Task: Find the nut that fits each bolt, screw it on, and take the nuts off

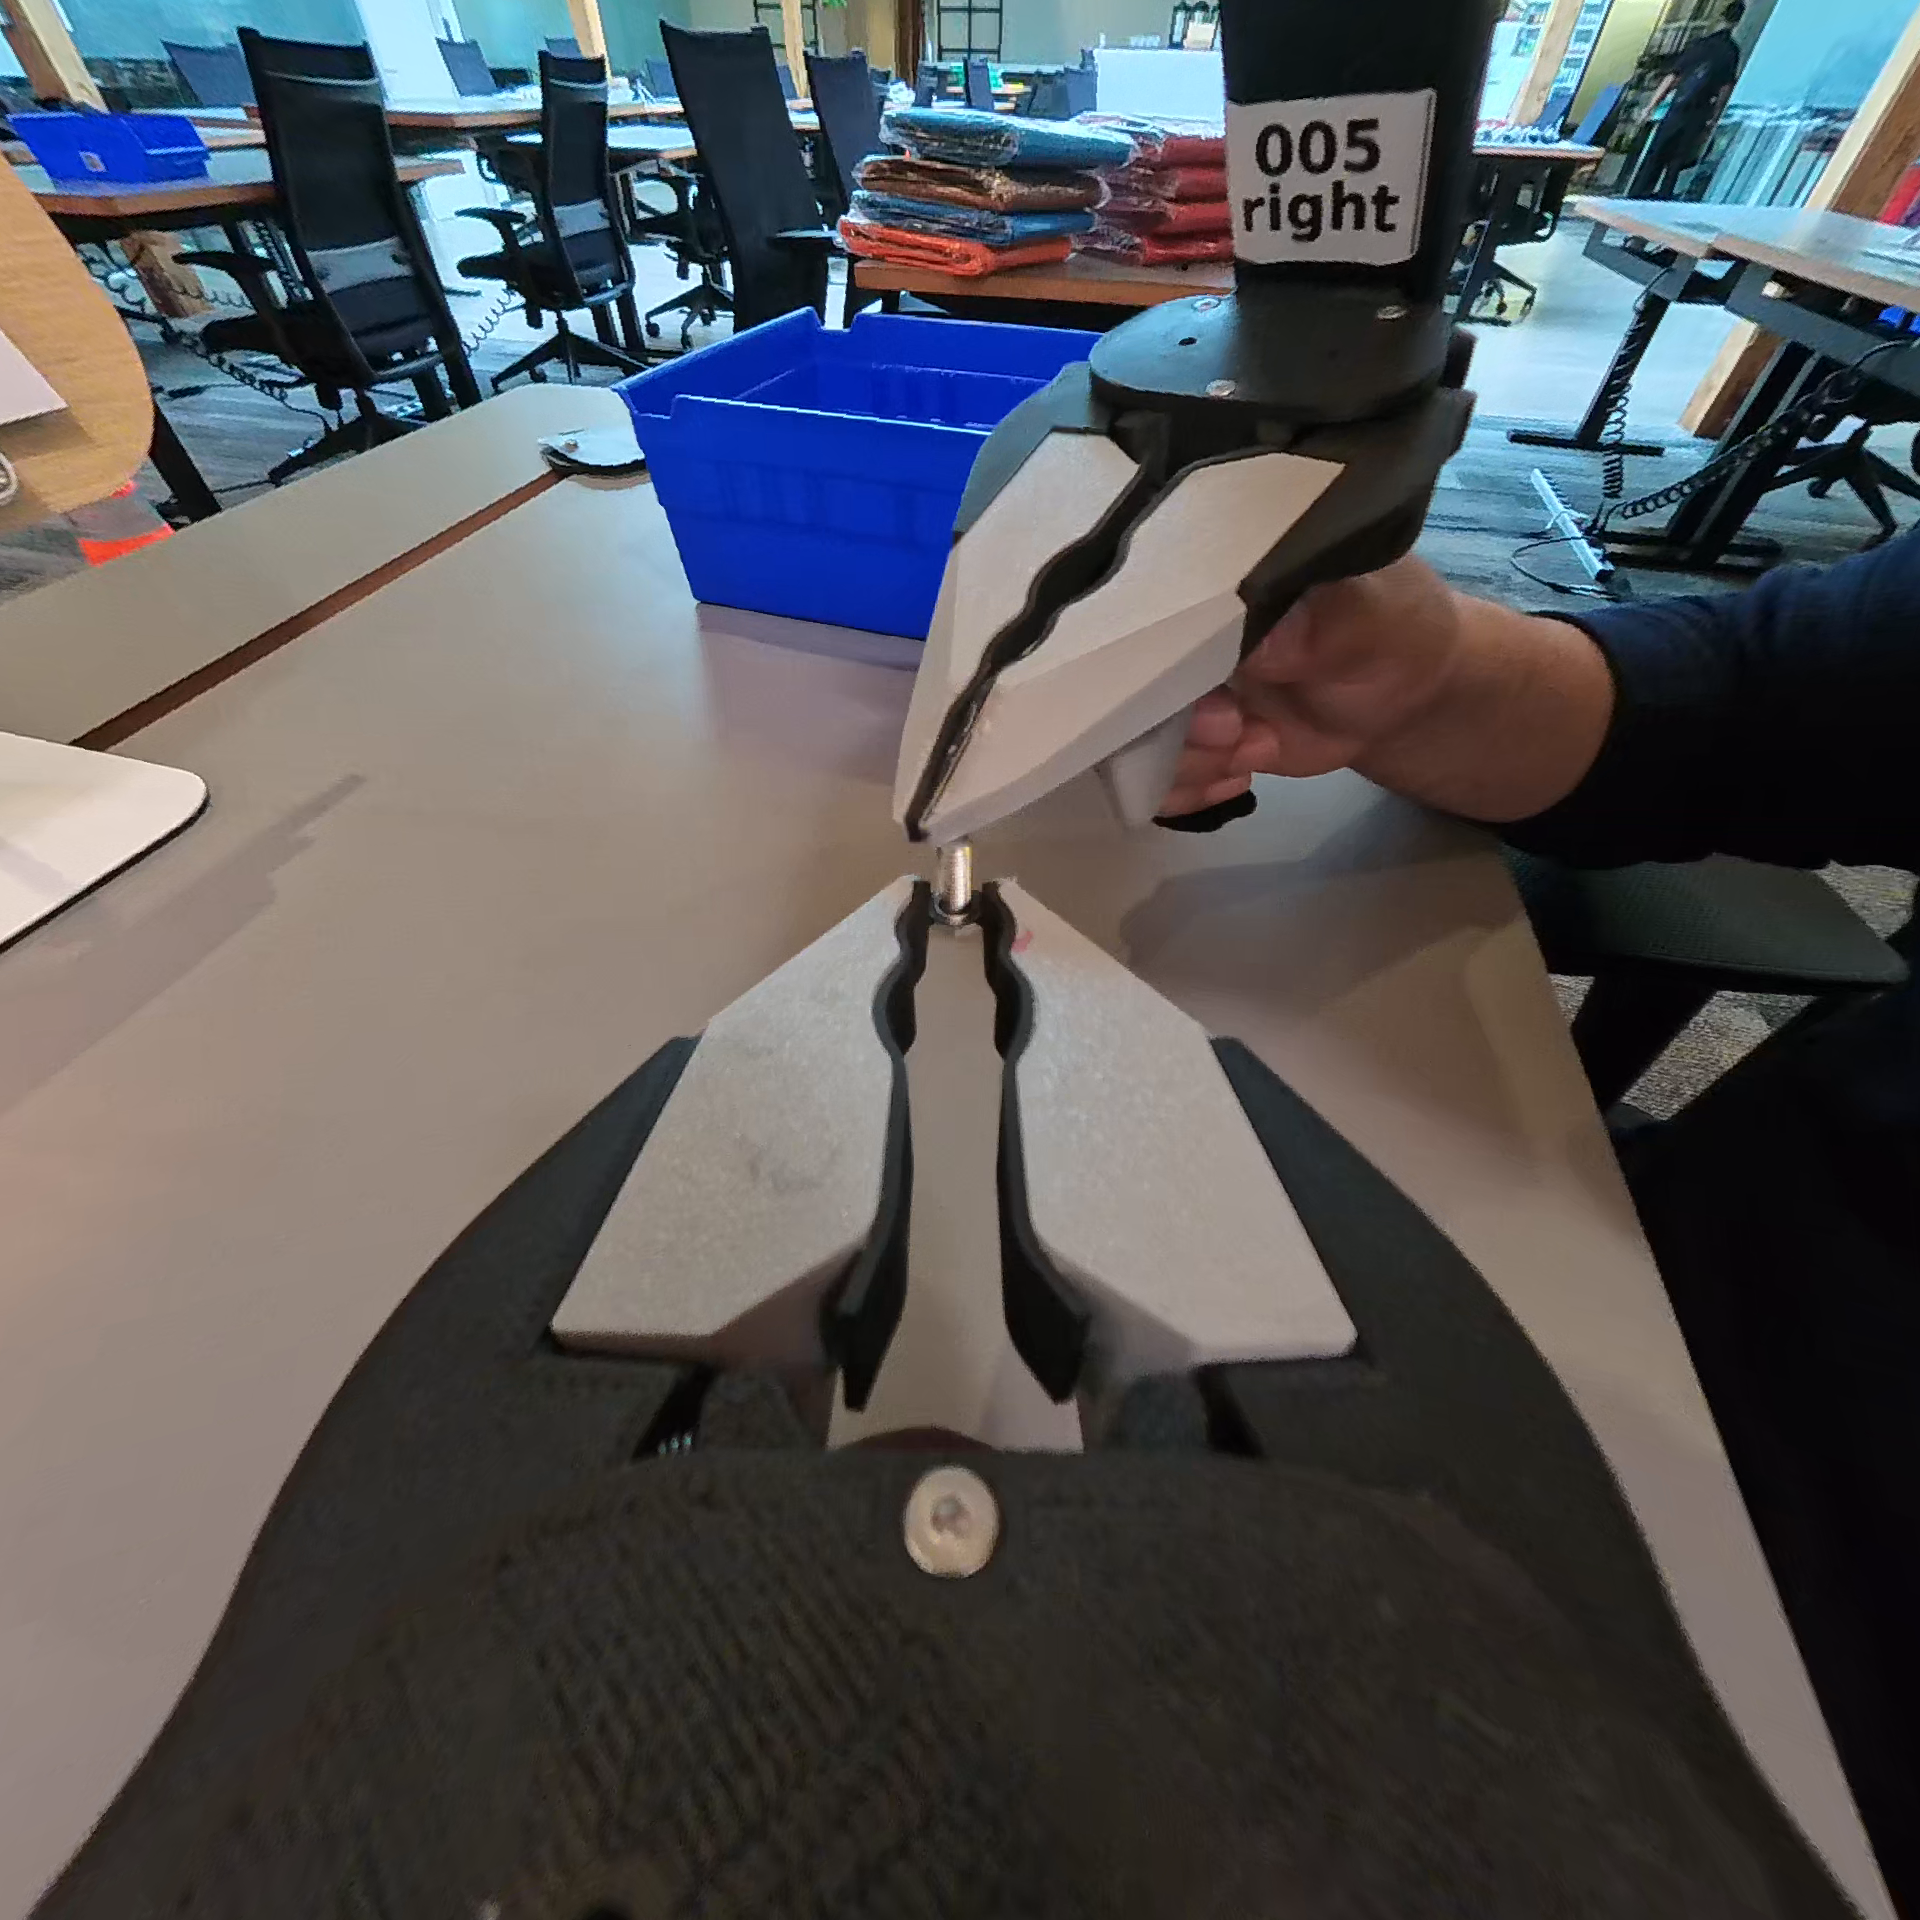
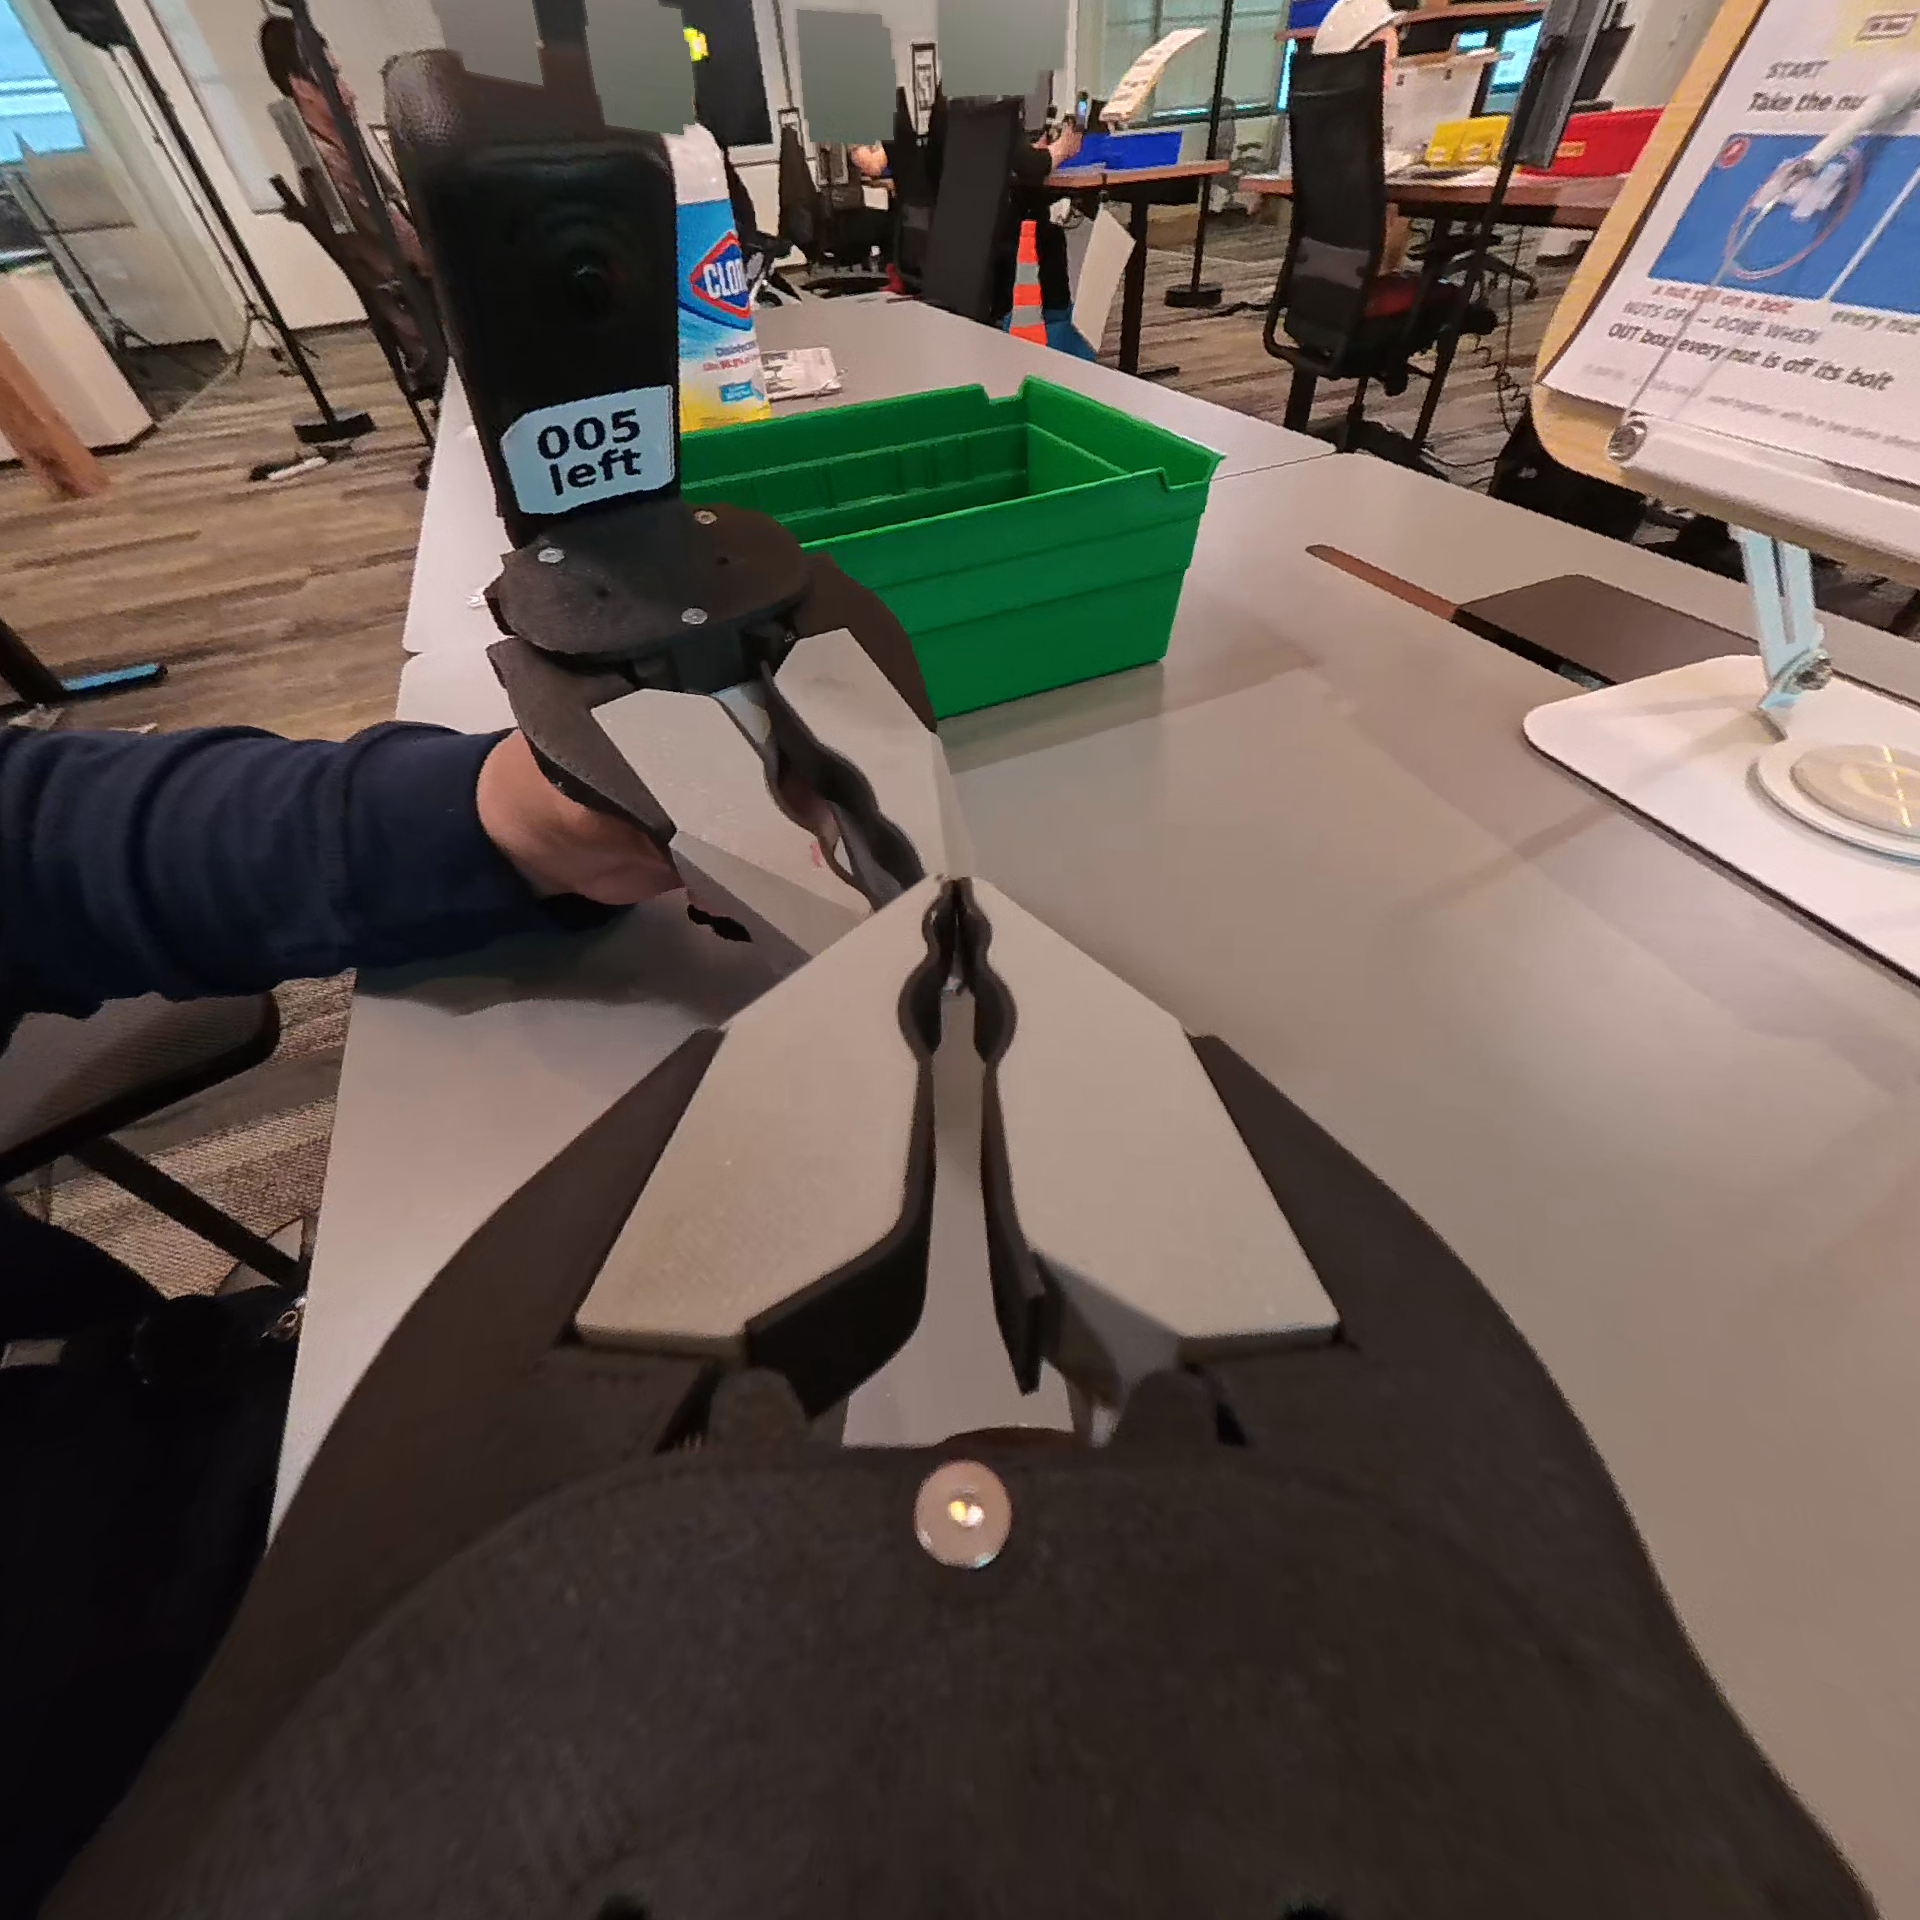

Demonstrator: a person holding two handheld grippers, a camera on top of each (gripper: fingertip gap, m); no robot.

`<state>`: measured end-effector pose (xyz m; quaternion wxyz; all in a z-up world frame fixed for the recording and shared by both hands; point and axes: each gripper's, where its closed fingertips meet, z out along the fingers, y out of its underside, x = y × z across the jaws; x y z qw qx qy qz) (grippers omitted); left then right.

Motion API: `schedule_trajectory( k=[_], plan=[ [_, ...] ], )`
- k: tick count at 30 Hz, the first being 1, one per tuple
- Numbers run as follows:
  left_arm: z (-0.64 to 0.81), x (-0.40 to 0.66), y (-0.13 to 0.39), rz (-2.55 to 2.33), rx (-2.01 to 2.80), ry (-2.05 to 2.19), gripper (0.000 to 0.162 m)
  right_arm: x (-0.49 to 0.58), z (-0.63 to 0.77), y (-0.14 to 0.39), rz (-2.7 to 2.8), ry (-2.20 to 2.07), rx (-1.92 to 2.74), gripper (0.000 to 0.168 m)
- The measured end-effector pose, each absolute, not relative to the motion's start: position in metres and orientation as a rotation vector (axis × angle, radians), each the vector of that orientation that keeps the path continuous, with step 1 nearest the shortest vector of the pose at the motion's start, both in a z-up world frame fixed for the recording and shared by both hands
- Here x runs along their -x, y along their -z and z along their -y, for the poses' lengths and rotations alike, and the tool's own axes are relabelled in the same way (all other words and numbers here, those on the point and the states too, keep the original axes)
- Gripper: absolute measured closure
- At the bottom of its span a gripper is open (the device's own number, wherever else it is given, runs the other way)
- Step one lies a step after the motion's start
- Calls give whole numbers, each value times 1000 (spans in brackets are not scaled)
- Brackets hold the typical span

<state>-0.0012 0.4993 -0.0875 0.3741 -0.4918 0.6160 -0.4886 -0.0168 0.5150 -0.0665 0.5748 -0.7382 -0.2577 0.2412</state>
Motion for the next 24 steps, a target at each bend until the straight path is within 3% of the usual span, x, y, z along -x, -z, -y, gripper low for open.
schedule_trajectory(
  k=[24],
  plan=[
    [-501, 1, 92, -1590, 1278, 1220, 154, 19, -514, 70, 630, -532, 1738, 168]
  ],
)
